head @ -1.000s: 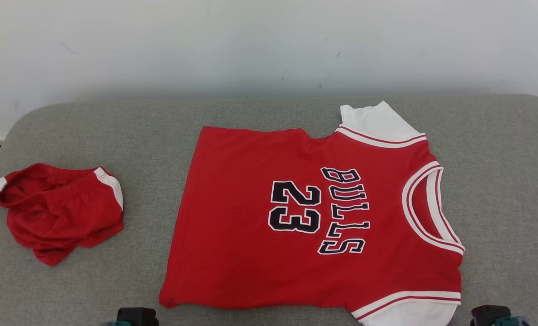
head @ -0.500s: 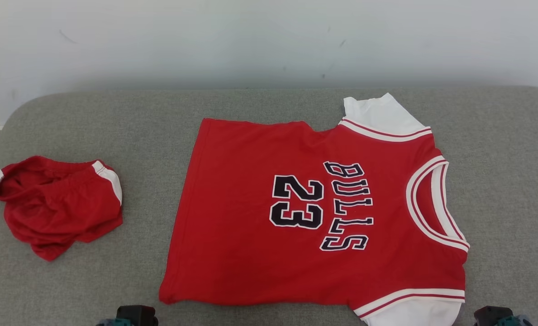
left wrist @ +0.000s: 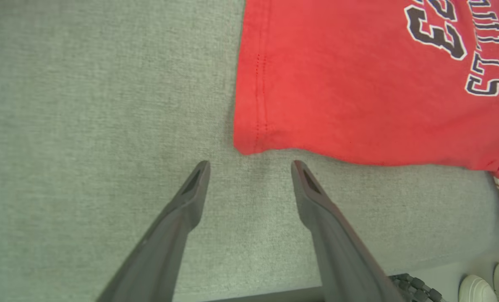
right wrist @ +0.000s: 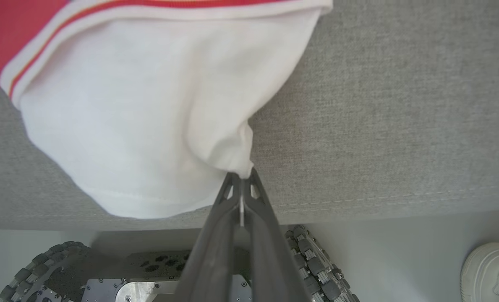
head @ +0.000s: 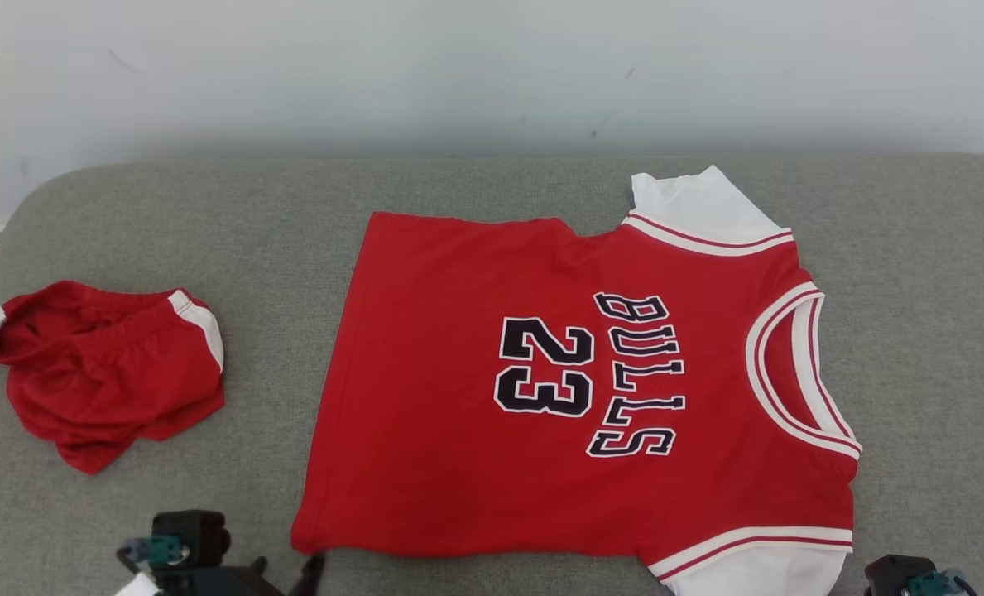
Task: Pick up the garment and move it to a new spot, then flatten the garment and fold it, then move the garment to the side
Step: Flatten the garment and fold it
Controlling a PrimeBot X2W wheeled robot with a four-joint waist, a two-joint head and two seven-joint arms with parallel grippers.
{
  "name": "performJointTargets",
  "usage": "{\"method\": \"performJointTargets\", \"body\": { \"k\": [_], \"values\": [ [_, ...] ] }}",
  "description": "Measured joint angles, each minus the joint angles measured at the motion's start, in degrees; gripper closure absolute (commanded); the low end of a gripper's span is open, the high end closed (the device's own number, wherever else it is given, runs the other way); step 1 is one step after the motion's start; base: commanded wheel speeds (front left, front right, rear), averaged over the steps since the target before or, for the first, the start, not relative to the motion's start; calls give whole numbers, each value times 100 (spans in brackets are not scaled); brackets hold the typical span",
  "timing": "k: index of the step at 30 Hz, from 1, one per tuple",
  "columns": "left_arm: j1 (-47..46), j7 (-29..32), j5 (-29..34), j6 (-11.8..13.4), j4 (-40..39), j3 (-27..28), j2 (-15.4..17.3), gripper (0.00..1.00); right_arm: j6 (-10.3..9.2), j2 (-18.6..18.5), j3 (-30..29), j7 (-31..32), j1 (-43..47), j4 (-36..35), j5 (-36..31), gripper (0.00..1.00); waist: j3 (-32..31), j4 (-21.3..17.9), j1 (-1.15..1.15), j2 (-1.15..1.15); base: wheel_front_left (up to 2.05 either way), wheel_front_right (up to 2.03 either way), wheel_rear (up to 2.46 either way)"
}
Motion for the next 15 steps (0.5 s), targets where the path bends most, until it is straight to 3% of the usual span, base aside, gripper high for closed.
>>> {"method": "performJointTargets", "body": {
  "k": [15],
  "values": [
    [-439, -99, 368, 47, 599, -48, 110, 0, 0, 85, -31, 201, -23, -149, -94, 100, 72, -95, 0, 0, 0, 0, 0]
  ]
}}
